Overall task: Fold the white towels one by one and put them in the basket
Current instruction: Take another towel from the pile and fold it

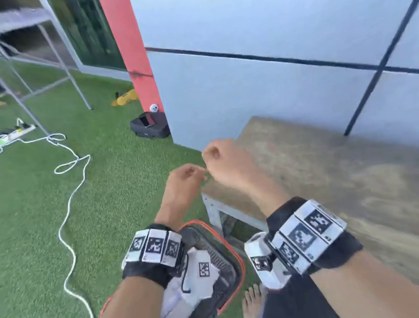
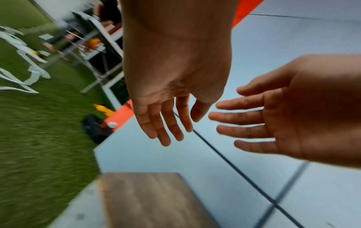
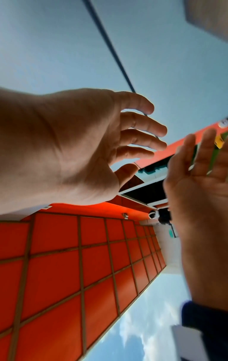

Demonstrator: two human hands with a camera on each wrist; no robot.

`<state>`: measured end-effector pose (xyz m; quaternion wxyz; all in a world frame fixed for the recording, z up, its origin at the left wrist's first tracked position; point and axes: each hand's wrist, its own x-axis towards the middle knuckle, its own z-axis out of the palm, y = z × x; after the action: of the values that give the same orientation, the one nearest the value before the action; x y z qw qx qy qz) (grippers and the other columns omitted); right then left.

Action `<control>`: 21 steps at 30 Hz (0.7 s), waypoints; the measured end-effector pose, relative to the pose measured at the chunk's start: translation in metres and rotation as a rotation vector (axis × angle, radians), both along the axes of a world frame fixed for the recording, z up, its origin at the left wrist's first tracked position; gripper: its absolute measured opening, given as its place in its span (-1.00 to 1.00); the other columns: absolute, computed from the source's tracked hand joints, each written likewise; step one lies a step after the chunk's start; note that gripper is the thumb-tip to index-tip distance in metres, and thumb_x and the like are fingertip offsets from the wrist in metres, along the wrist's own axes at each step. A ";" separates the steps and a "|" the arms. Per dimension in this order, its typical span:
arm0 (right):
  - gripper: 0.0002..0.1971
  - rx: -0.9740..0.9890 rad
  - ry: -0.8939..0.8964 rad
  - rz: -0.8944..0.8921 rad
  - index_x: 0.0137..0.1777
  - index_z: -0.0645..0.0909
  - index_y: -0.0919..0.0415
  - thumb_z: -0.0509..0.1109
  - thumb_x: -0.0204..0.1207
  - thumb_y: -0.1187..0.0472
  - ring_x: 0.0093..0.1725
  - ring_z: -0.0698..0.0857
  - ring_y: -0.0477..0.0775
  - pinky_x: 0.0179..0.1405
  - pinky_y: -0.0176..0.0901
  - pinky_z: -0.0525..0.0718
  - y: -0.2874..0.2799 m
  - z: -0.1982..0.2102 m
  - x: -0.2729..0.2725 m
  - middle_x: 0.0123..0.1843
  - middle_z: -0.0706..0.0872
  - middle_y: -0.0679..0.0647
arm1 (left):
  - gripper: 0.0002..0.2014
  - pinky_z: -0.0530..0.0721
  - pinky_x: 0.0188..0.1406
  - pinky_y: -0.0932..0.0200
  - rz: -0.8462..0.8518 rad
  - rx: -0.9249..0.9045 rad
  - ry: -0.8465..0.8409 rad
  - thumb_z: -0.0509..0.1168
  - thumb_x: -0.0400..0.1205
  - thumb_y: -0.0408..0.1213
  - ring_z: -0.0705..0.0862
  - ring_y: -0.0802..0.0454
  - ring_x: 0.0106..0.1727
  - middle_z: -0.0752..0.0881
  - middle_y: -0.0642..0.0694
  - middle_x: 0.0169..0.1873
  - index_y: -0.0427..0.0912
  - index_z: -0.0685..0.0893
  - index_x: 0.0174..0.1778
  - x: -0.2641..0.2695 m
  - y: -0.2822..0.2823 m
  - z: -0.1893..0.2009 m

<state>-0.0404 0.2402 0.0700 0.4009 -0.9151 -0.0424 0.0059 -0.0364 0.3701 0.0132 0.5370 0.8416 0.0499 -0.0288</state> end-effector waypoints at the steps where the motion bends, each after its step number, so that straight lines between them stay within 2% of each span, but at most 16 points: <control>1: -0.77 -0.019 -0.018 -0.024 -0.24 0.58 0.07 0.19 0.63 0.14 -0.10 0.67 0.17 -0.17 -0.03 0.63 -0.019 0.008 -0.008 -0.20 0.71 0.04 | -0.73 0.44 -0.53 0.38 -0.048 0.011 -0.030 0.31 0.67 -0.26 0.56 0.33 -0.55 0.68 0.13 -0.48 -0.03 0.67 -0.38 -0.002 -0.016 0.010; 3: -0.73 -0.047 -0.038 -0.067 -0.31 0.50 0.03 0.20 0.66 0.15 -0.22 0.60 0.09 -0.37 -0.11 0.42 -0.056 0.018 -0.028 -0.33 0.59 -0.07 | -0.78 0.53 -0.45 0.31 -0.123 0.017 -0.071 0.31 0.67 -0.22 0.67 0.20 -0.45 0.77 0.03 -0.38 -0.09 0.74 -0.28 -0.009 -0.050 0.028; 5: -0.75 -0.069 -0.050 -0.123 -0.22 0.58 0.05 0.19 0.69 0.13 -0.24 0.61 0.07 -0.37 -0.11 0.41 -0.093 0.024 -0.047 -0.32 0.61 -0.06 | -0.80 0.59 -0.40 0.30 -0.206 0.022 -0.077 0.29 0.68 -0.23 0.73 0.06 -0.35 0.84 -0.11 -0.22 -0.13 0.76 -0.22 -0.015 -0.087 0.039; 7: -0.74 -0.074 -0.048 -0.184 -0.07 0.65 0.16 0.17 0.72 0.12 -0.19 0.65 0.09 -0.29 -0.09 0.53 -0.129 0.027 -0.066 -0.20 0.69 0.04 | -0.78 0.56 -0.44 0.37 -0.289 0.030 -0.072 0.27 0.69 -0.27 0.73 0.00 -0.29 0.85 -0.21 -0.13 -0.21 0.78 -0.18 -0.024 -0.127 0.047; 9: -0.73 -0.060 -0.032 -0.270 0.04 0.67 0.16 0.15 0.73 0.09 -0.08 0.68 0.11 -0.08 0.00 0.66 -0.166 0.023 -0.086 -0.06 0.73 0.08 | -0.76 0.61 -0.39 0.37 -0.364 0.059 -0.069 0.28 0.68 -0.28 0.76 -0.11 -0.23 0.84 -0.25 -0.13 -0.32 0.80 -0.10 -0.032 -0.166 0.050; 11: -0.74 -0.057 -0.019 -0.363 0.03 0.65 0.12 0.14 0.72 0.07 -0.03 0.69 0.12 -0.02 0.03 0.65 -0.204 0.013 -0.106 -0.03 0.73 0.06 | -0.77 0.76 -0.16 0.17 -0.438 0.067 -0.081 0.30 0.66 -0.27 0.80 -0.20 -0.15 0.84 -0.24 -0.17 -0.32 0.81 -0.13 -0.041 -0.205 0.049; 12: -0.76 -0.062 -0.007 -0.404 -0.04 0.63 0.09 0.14 0.70 0.07 -0.04 0.67 0.14 -0.05 0.00 0.61 -0.224 0.007 -0.114 -0.05 0.72 0.05 | -0.77 0.76 -0.08 0.06 -0.482 0.078 -0.077 0.30 0.66 -0.26 0.80 -0.20 -0.16 0.84 -0.24 -0.18 -0.30 0.82 -0.13 -0.045 -0.225 0.046; 14: -0.75 -0.080 0.027 -0.481 -0.23 0.54 0.05 0.16 0.67 0.11 -0.08 0.64 0.18 -0.12 -0.04 0.51 -0.264 -0.008 -0.129 -0.17 0.68 0.04 | -0.78 0.68 -0.13 0.13 -0.570 0.120 -0.066 0.32 0.66 -0.24 0.75 -0.07 -0.23 0.85 -0.20 -0.18 -0.26 0.83 -0.10 -0.053 -0.265 0.038; 17: -0.64 -0.089 0.114 -0.602 -0.44 0.40 0.11 0.19 0.63 0.17 -0.21 0.59 0.21 -0.24 -0.06 0.39 -0.316 -0.032 -0.155 -0.40 0.56 -0.01 | -0.78 0.56 -0.18 0.19 -0.719 0.243 -0.085 0.34 0.66 -0.14 0.73 0.00 -0.14 0.81 -0.07 -0.17 -0.16 0.85 -0.05 -0.067 -0.319 0.021; 19: -0.67 -0.079 0.195 -0.653 -0.43 0.40 0.10 0.19 0.60 0.16 -0.21 0.61 0.21 -0.29 -0.06 0.40 -0.342 -0.050 -0.173 -0.39 0.58 0.04 | -0.75 0.57 -0.10 0.16 -0.848 0.317 -0.061 0.30 0.69 -0.11 0.73 -0.02 -0.04 0.81 -0.07 -0.05 -0.15 0.84 0.03 -0.078 -0.348 0.009; 21: -0.79 -0.088 0.269 -0.704 -0.26 0.50 0.13 0.20 0.59 0.13 -0.08 0.68 0.23 -0.19 -0.06 0.51 -0.363 -0.064 -0.189 -0.21 0.69 0.11 | -0.73 0.58 0.04 0.16 -0.983 0.372 -0.052 0.25 0.73 -0.13 0.70 -0.02 0.03 0.80 -0.11 0.09 -0.16 0.82 0.09 -0.089 -0.373 -0.004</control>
<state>-0.2292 -0.1232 0.0059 0.3409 -0.8810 0.3279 -0.0106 -0.1251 -0.0025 0.0088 0.3029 0.8472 -0.3599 -0.2470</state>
